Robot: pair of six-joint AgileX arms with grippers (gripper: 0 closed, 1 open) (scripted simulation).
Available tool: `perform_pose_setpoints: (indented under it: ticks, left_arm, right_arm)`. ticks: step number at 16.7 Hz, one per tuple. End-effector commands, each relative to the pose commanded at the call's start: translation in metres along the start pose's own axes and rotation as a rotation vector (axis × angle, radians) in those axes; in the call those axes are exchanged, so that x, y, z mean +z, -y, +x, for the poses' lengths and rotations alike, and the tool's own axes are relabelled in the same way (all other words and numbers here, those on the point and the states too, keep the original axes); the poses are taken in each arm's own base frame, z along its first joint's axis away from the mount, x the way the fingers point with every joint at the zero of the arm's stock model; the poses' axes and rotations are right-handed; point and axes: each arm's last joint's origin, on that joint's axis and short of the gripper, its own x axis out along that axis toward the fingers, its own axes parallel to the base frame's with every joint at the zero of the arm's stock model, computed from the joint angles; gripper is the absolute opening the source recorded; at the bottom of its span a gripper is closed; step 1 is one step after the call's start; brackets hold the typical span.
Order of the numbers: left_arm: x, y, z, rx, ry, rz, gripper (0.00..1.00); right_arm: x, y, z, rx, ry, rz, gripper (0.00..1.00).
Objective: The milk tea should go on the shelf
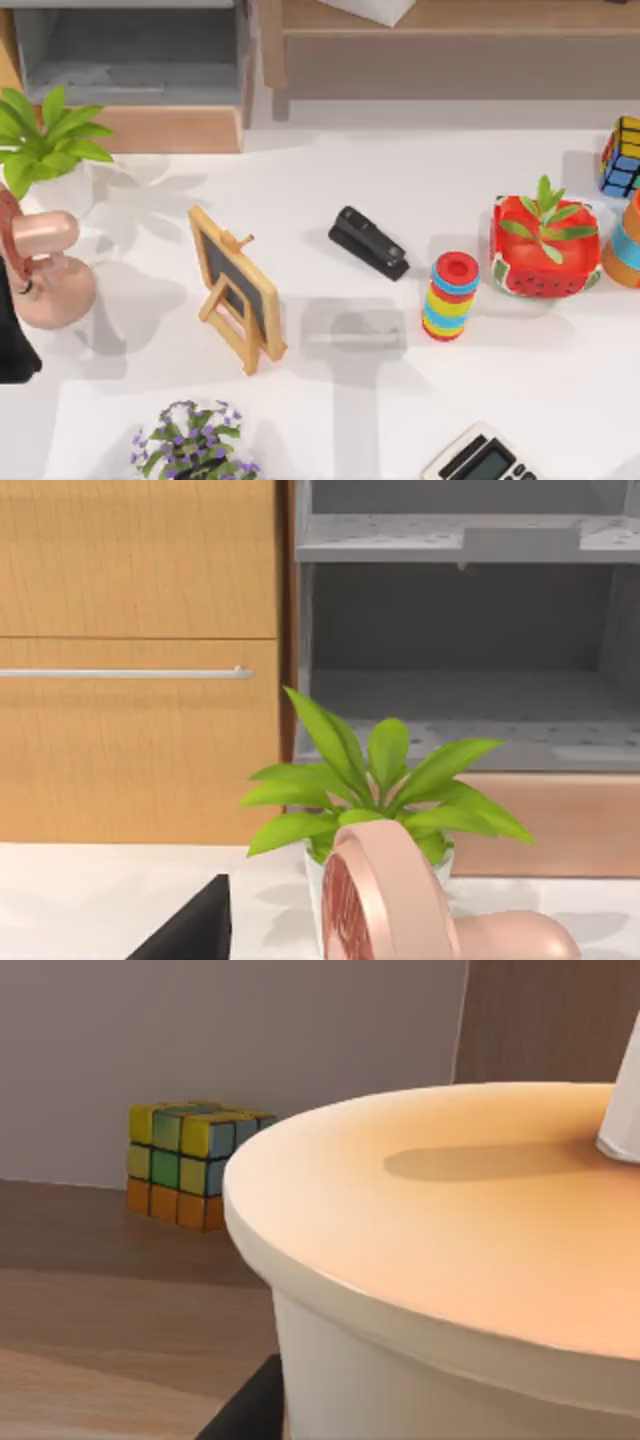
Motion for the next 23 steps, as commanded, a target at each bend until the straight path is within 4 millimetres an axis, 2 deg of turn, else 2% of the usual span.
perform_pose_setpoints:
  ticks: [4, 8, 11, 14, 18, 23]
  left_arm:
    - [0.000, 0.000, 0.000, 0.000, 0.000, 0.000, 1.00]
    - [0.000, 0.000, 0.000, 0.000, 0.000, 0.000, 1.00]
    - [0.000, 0.000, 0.000, 0.000, 0.000, 0.000, 1.00]
    - [0.000, 0.000, 0.000, 0.000, 0.000, 0.000, 1.00]
    - [0.000, 0.000, 0.000, 0.000, 0.000, 0.000, 1.00]
    - [0.000, 0.000, 0.000, 0.000, 0.000, 0.000, 1.00]
  right_arm:
    - [0.049, -0.017, 0.033, 0.010, 0.031, -0.004, 0.00]
    - [0.079, -0.047, 0.062, 0.037, -0.023, 0.037, 0.00]
    - [0.092, -0.069, 0.078, 0.051, -0.091, 0.069, 0.00]
    - [0.106, -0.081, 0.089, 0.045, -0.135, 0.086, 0.00]
    - [0.119, -0.085, 0.094, 0.027, -0.153, 0.094, 0.00]
    - [0.115, -0.083, 0.094, 0.023, -0.159, 0.096, 0.00]
